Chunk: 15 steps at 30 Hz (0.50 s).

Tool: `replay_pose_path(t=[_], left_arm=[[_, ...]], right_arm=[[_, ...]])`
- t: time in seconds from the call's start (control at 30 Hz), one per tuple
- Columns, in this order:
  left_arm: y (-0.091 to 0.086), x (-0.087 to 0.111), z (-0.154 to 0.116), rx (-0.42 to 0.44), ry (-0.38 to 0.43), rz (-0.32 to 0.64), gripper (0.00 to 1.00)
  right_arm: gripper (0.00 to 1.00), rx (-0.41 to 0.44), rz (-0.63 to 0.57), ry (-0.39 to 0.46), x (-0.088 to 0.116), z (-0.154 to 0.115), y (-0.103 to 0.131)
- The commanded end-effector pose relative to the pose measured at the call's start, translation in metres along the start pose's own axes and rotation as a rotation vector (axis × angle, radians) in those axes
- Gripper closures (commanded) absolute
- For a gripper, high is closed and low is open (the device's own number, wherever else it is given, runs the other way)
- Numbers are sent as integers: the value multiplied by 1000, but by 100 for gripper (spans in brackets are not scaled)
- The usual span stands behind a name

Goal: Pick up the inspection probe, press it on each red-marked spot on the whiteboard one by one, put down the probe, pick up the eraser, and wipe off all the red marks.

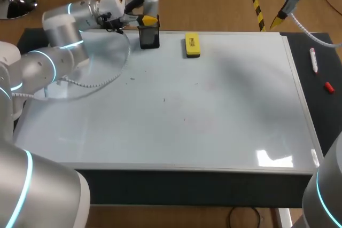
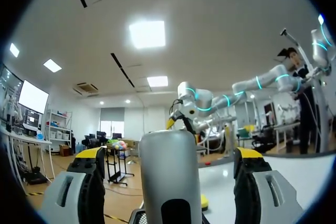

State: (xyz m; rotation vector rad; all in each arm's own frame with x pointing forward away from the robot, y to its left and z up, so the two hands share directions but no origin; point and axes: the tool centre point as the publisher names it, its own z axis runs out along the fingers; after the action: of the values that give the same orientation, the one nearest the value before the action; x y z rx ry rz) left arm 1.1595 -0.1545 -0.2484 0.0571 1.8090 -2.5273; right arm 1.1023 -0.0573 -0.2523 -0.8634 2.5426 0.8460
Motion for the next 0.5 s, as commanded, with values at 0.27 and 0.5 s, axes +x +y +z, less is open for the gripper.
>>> replay_pose_path(t=[0.27, 0.5], left_arm=[[-31, -4, -15, -119, 6, 56, 0], [-50, -6, -33, -163, -29, 93, 0]], right_arm=[[0, 3, -2, 5, -1, 0, 0], [0, 3, -2, 5, -1, 0, 0]])
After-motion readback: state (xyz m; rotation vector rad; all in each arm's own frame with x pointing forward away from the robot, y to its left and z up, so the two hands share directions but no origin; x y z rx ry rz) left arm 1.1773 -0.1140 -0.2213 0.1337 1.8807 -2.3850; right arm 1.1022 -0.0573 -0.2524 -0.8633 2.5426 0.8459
